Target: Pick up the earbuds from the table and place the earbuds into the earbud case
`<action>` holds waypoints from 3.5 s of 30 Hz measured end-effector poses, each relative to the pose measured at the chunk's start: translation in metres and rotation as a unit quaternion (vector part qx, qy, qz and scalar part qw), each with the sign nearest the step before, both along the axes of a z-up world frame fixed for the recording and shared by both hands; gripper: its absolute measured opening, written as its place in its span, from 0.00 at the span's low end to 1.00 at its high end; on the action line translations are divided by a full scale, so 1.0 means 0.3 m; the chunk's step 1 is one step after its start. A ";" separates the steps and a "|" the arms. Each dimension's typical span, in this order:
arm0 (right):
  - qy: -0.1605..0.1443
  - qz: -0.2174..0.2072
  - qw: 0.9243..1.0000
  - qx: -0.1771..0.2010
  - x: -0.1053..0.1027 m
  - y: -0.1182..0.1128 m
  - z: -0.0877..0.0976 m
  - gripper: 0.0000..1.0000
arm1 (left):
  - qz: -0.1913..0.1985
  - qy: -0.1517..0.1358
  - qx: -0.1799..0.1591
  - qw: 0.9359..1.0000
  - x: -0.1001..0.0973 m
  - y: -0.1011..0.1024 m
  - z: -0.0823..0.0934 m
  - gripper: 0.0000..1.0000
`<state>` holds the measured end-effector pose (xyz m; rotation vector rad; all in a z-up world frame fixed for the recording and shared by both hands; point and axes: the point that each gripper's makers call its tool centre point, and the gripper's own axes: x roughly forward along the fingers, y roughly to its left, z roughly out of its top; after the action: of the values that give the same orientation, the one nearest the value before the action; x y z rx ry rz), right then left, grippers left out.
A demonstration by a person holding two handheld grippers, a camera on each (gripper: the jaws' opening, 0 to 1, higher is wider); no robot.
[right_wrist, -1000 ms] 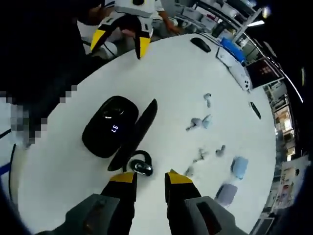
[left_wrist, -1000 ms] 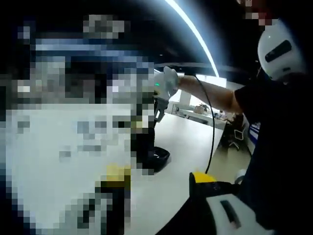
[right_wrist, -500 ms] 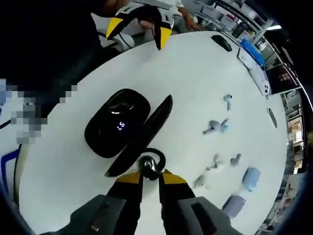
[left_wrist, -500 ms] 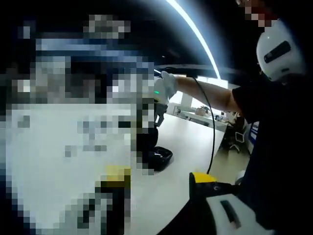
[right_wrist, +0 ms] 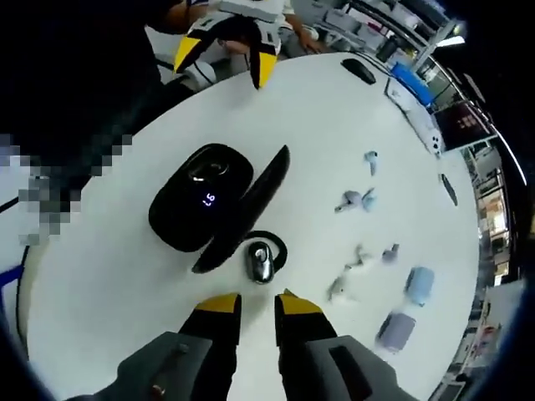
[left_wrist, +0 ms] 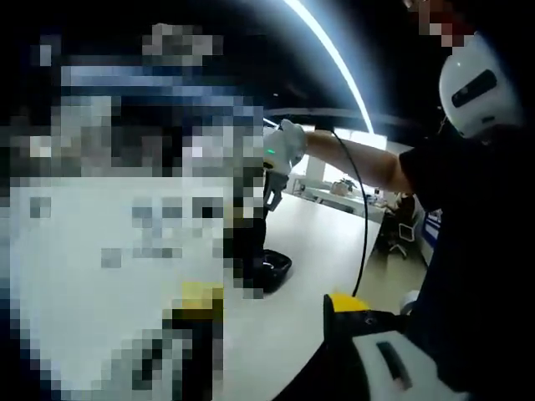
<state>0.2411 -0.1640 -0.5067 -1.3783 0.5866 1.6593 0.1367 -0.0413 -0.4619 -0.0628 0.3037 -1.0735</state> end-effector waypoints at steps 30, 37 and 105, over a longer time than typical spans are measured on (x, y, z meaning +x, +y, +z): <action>0.030 0.047 0.998 -0.037 0.003 0.048 -0.020 0.13 | 0.017 0.008 -0.004 1.000 0.018 0.013 -0.014 0.50; 0.021 0.001 0.999 -0.036 0.014 0.041 -0.024 0.12 | 0.012 0.005 -0.005 1.000 0.012 0.000 -0.006 0.50; 0.003 -0.614 0.773 0.158 -0.366 -0.564 0.039 0.16 | -0.193 -0.165 0.139 0.957 0.035 -0.333 0.246 0.52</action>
<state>0.1312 -0.3333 -0.4951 -0.4501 0.8864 0.6053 0.1472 -0.1412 -0.3881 0.4408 0.1628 -1.3938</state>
